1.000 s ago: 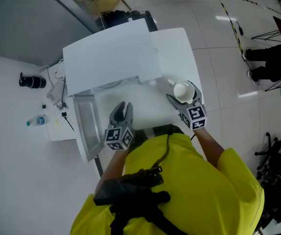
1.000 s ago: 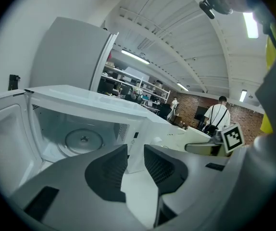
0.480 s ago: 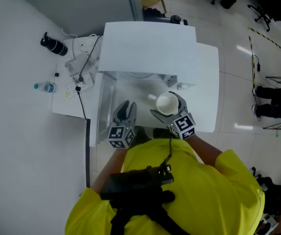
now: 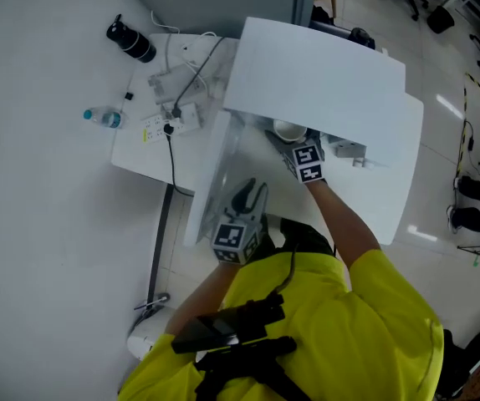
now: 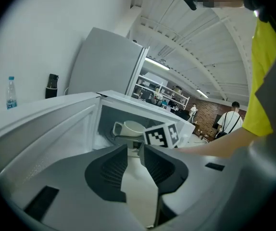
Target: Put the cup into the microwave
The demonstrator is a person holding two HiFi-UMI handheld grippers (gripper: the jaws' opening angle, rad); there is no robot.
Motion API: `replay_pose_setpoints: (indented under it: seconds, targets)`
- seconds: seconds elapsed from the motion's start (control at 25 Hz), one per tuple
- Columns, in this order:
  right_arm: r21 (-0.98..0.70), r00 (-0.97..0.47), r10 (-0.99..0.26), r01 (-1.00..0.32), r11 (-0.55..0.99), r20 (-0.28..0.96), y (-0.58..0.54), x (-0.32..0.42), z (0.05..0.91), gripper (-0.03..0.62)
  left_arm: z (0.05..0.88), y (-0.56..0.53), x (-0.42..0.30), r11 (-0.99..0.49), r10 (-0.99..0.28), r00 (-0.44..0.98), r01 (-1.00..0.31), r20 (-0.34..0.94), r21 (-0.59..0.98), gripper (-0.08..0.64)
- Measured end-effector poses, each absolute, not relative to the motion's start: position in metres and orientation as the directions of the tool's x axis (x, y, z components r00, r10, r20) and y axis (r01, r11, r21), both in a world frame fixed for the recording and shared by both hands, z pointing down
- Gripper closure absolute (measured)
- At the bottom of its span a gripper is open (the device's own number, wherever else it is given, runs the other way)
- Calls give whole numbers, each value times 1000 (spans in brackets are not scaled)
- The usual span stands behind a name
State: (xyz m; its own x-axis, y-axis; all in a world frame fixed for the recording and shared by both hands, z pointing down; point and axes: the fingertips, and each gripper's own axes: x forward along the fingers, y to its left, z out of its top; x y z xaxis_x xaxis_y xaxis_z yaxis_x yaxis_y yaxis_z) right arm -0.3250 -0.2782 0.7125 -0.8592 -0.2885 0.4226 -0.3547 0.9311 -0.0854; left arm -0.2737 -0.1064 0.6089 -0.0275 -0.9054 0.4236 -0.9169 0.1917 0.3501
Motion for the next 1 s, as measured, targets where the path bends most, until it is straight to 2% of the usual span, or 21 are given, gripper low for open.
replay_pose_setpoints:
  seconds: [0.28, 0.6, 0.8, 1.0]
  targets:
    - [-18, -849, -334, -373, 928, 410, -312, -385, 724, 106, 616, -98, -300, 201, -898, -22, -908, 439, 367, 465]
    - [-52, -845, -361, -413, 909, 394, -324, -398, 730, 98, 615, -104, -309, 137, -897, 51, -912, 439, 386, 465]
    - [-52, -838, -381, -433, 900, 391, -315, -377, 722, 72, 613, -115, -310, 89, -897, 96, -917, 432, 388, 465]
    - [-173, -842, -315, -423, 890, 438, -243, -297, 696, 74, 596, -116, -307, 51, -905, 130, -912, 405, 407, 486]
